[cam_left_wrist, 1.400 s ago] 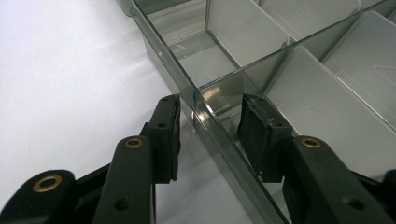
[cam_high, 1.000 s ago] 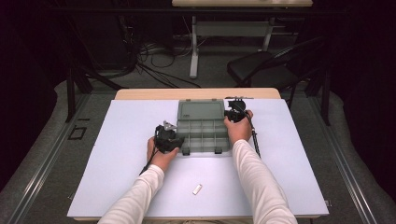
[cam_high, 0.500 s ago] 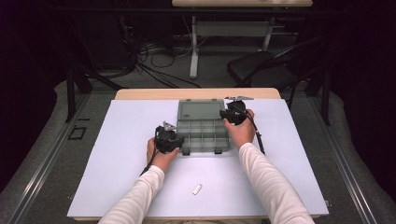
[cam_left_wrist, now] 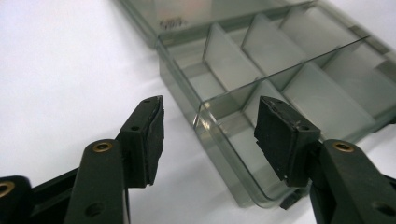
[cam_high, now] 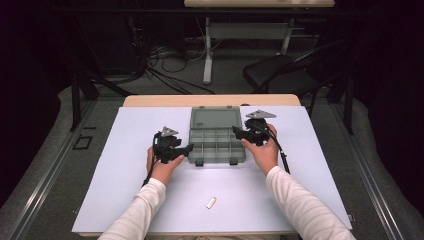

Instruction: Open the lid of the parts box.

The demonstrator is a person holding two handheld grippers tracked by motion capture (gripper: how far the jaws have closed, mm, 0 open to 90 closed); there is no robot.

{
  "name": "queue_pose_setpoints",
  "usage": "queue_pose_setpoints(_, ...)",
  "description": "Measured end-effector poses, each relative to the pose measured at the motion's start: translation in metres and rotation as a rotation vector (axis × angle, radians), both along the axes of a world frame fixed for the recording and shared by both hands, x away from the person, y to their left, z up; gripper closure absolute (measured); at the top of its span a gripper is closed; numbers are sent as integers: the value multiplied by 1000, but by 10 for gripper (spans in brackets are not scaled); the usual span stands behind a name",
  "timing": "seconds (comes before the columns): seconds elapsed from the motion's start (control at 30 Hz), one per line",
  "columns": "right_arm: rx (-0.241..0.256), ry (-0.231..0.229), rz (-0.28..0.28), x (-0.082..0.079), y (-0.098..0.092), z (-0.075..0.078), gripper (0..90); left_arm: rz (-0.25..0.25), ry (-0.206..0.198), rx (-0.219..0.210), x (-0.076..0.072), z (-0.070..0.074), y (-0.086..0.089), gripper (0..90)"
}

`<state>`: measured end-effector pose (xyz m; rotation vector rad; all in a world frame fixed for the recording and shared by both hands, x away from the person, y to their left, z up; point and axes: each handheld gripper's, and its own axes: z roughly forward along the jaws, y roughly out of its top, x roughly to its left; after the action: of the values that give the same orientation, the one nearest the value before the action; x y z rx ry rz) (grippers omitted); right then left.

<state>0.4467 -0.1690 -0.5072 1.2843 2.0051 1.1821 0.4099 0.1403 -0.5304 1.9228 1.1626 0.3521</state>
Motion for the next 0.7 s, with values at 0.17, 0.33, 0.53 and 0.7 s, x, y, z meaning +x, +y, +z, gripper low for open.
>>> queue_pose_setpoints(0.17,-28,-9,28,-14,-4,3,398,-33,-52,-23,-9,9,8,406)
queue_pose_setpoints(0.33,-31,-46,31,-30,-7,2,353,-69,-45,-85,-19,13,12,351)
queue_pose_setpoints(0.53,19,-34,81,-53,-8,6,244,-86,-61,-75,-25,14,15,171)
queue_pose_setpoints(0.7,52,-38,124,-69,-13,3,167,-73,-69,-75,-30,14,18,153)
